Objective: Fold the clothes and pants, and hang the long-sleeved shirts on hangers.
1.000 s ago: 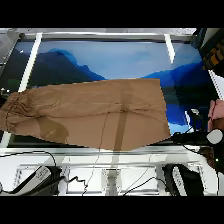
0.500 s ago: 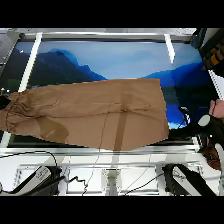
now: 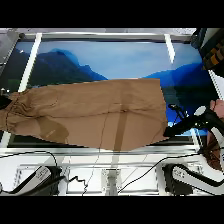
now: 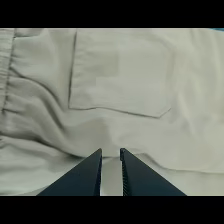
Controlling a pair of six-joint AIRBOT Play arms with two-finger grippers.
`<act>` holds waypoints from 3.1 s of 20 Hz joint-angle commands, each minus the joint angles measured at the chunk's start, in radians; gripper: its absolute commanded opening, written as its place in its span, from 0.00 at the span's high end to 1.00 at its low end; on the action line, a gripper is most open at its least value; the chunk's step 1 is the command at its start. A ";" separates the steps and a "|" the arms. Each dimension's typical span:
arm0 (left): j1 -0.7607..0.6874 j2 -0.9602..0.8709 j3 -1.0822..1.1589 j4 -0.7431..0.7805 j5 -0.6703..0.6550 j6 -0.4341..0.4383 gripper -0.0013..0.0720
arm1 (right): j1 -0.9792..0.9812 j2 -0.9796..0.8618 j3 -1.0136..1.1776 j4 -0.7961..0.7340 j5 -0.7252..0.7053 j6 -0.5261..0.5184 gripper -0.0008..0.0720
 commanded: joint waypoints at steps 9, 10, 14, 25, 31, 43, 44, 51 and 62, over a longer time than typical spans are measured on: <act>0.000 0.000 0.000 -0.045 -0.008 0.001 0.77 | 0.001 -0.003 0.006 0.282 0.285 -0.021 0.44; 0.000 0.000 0.000 -0.045 -0.007 0.001 0.77 | 0.001 0.004 0.010 0.334 0.303 -0.008 0.53; 0.003 0.000 0.000 -0.044 -0.003 0.027 0.77 | 0.001 0.014 0.110 0.478 0.339 0.003 0.83; 0.048 0.000 0.000 -0.012 0.011 0.027 0.77 | 0.000 0.013 0.265 -0.104 0.415 0.277 0.75; 0.048 0.000 0.000 0.031 0.013 0.027 0.77 | -0.003 0.013 0.056 -0.235 0.333 0.263 0.42; 0.047 0.000 0.000 0.030 0.014 0.026 0.77 | -0.100 -0.124 0.040 -0.016 0.048 0.281 0.23; 0.047 0.000 0.000 0.030 0.014 0.026 0.77 | -0.100 -0.146 0.040 0.002 0.040 0.278 0.24; 0.052 -0.018 -0.001 0.035 0.018 0.025 0.77 | -0.100 -0.199 0.040 0.067 0.153 0.198 0.43; 0.323 -0.186 -0.001 0.053 -0.058 -0.202 0.30 | -0.100 -0.194 0.049 0.152 0.208 0.199 0.97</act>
